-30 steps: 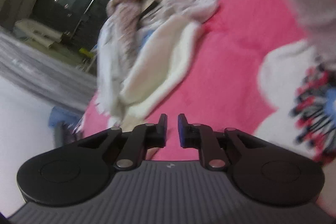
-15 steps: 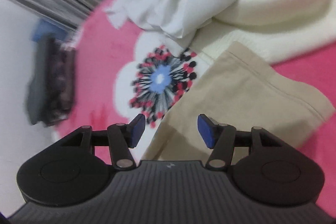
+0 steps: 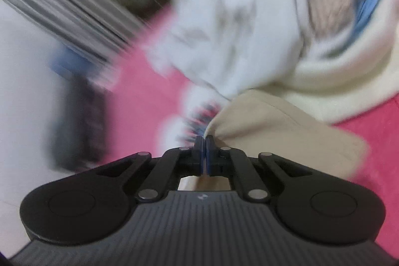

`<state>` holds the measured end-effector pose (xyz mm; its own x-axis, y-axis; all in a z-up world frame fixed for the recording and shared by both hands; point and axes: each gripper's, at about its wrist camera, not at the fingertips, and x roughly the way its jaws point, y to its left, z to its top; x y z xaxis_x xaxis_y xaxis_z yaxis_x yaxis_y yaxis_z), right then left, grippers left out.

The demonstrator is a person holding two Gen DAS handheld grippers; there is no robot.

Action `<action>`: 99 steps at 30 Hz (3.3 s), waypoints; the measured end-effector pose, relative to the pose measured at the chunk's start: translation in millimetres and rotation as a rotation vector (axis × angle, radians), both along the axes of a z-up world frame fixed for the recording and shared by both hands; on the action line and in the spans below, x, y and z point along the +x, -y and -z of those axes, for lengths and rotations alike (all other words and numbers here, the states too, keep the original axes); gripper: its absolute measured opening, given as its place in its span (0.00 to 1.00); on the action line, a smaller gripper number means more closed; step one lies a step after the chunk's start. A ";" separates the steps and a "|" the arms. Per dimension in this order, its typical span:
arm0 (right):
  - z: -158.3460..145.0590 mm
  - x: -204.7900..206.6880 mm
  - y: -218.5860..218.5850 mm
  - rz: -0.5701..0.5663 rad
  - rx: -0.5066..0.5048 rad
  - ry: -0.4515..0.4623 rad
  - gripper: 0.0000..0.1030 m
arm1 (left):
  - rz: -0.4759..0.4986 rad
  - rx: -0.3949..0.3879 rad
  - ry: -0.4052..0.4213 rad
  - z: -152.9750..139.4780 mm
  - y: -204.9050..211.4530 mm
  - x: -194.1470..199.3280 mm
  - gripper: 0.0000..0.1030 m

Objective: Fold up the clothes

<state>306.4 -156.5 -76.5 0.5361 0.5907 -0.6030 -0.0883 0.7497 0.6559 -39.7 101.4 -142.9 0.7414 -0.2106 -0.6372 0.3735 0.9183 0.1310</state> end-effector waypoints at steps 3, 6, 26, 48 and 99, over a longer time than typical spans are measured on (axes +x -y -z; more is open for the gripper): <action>-26.3 -64.0 49.4 0.047 0.066 0.153 0.00 | 0.021 -0.020 0.006 -10.4 -3.7 -3.2 0.04; -2.7 -123.5 101.1 0.137 0.097 0.194 0.00 | 0.043 -0.028 -0.030 -8.7 -3.9 -3.1 0.04; 90.9 -96.1 183.4 0.168 -0.049 -0.048 0.51 | 0.056 0.262 -0.108 36.0 45.7 6.2 0.41; 79.9 0.6 60.3 -0.246 -0.484 0.084 0.06 | 0.016 0.175 -0.006 42.8 37.6 13.8 0.09; -54.9 -147.9 232.9 0.199 -0.257 0.226 0.57 | -0.212 -0.200 0.086 -144.5 -15.0 2.6 0.72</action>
<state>158.5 -389.4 -21.6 0.7611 0.3068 -0.5715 -0.0453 0.9041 0.4250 -37.1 116.5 1.5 0.8317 -0.1606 -0.5315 0.1660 0.9854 -0.0379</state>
